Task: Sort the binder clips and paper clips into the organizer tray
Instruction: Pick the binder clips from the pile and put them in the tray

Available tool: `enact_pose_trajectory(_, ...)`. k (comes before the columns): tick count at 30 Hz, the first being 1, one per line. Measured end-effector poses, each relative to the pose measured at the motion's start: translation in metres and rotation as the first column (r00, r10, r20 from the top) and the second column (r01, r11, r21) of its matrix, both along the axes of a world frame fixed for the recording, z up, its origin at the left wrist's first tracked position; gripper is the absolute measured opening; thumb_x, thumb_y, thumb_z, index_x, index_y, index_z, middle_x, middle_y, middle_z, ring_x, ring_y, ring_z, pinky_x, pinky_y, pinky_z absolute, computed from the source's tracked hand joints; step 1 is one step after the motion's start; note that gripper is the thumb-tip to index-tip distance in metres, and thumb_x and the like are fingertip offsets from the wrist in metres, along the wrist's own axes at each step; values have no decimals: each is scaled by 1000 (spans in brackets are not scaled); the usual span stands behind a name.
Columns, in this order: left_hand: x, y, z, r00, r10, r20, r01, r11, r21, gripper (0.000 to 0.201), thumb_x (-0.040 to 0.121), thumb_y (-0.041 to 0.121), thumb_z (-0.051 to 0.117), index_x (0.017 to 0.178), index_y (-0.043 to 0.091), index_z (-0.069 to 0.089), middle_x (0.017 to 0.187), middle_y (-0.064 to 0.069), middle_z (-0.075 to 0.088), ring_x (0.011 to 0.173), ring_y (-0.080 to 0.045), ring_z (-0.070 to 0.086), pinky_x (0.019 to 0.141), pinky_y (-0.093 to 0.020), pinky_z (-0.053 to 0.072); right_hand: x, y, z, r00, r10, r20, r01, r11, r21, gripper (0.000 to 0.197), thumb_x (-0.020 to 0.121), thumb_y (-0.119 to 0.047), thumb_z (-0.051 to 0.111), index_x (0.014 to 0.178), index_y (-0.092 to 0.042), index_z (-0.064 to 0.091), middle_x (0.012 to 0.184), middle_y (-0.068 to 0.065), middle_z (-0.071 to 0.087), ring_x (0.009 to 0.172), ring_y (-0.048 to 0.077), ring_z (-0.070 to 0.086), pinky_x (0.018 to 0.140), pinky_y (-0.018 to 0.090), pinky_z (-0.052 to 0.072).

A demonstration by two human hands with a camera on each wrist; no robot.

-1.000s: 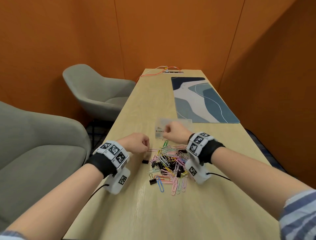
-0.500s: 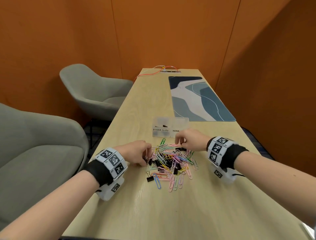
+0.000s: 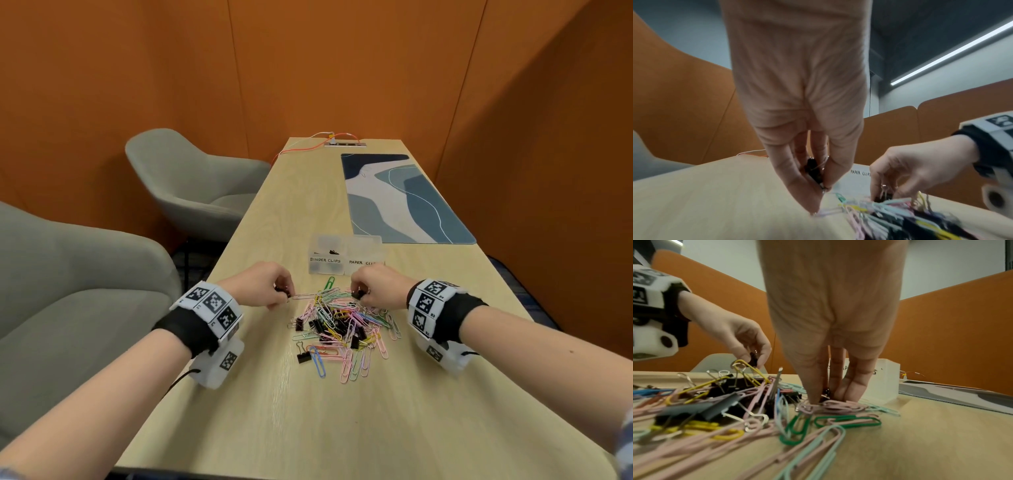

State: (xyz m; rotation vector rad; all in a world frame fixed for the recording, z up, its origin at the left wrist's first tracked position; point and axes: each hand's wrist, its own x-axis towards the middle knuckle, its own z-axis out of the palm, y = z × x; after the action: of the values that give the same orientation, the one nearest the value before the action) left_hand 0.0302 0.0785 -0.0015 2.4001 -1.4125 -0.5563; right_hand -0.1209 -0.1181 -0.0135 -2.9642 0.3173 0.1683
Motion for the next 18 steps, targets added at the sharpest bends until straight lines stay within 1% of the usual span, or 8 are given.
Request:
enact_pose_trajectory(3, 2, -10, 13, 999, 31, -30, -31, 999, -23, 17, 86, 6, 55, 96, 10, 67, 87, -9, 70, 55, -6, 64, 64, -19, 53, 0, 1, -1, 1000, 20, -5, -20, 1000, -6, 15, 83, -8, 57, 97, -8, 62, 105, 11, 63, 99, 27, 57, 82, 32, 45)
enact_pose_trajectory(7, 3, -39, 32, 996, 70, -46, -75, 990, -117, 14, 89, 9, 52, 93, 13, 65, 72, 4, 61, 58, -10, 63, 71, -31, 56, 0, 3, -3, 999, 33, 5, -33, 999, -40, 16, 84, -6, 52, 98, -5, 59, 106, 13, 59, 100, 28, 55, 82, 32, 42)
enact_pose_trajectory(9, 2, -58, 37, 995, 91, -35, -95, 980, -172, 14, 90, 9, 53, 95, 10, 66, 70, 5, 58, 58, -11, 61, 67, -29, 56, 0, 3, -4, 999, 36, 18, -35, 999, -40, 16, 83, -5, 51, 97, -3, 60, 105, 14, 60, 99, 28, 55, 81, 32, 43)
enact_pose_trajectory(11, 2, -77, 38, 993, 118, -15, -119, 969, -217, 16, 89, 9, 53, 96, 8, 67, 71, 5, 59, 57, -9, 59, 55, -20, 51, 0, 0, -4, 999, 16, 44, -16, 1000, -4, 15, 83, -5, 53, 95, -3, 61, 102, 14, 63, 96, 27, 57, 77, 30, 42)
enact_pose_trajectory(13, 1, -94, 36, 990, 142, 5, -136, 960, -243, 19, 87, 7, 52, 97, 5, 69, 81, -2, 66, 63, -14, 62, 53, -18, 46, 0, -5, -1, 996, -36, 81, 31, 997, 65, 14, 82, -6, 56, 93, -4, 64, 96, 12, 66, 87, 24, 58, 69, 23, 41)
enact_pose_trajectory(15, 1, -106, 34, 986, 163, 41, -148, 958, -245, 22, 85, 5, 53, 99, 5, 70, 95, -9, 71, 83, -23, 67, 66, -24, 50, 1, -12, 5, 988, -119, 94, 98, 976, 196, 13, 82, -6, 59, 92, -5, 66, 87, 10, 65, 69, 14, 58, 56, 14, 40)
enact_pose_trajectory(17, 2, -113, 30, 981, 172, 85, -150, 963, -224, 24, 84, 4, 54, 101, 7, 70, 106, -10, 71, 99, -25, 65, 81, -27, 50, 3, -20, 15, 974, -216, 73, 168, 896, 411, 9, 82, -3, 61, 89, -7, 65, 78, 10, 66, 48, 2, 59, 47, 8, 43)
enact_pose_trajectory(18, 2, -115, 29, 979, 171, 108, -146, 967, -211, 24, 84, 4, 54, 102, 8, 70, 109, -10, 70, 103, -26, 64, 84, -28, 49, 5, -24, 21, 964, -262, 53, 200, 839, 505, 7, 82, -2, 62, 88, -6, 64, 75, 11, 66, 44, 1, 59, 46, 10, 47)
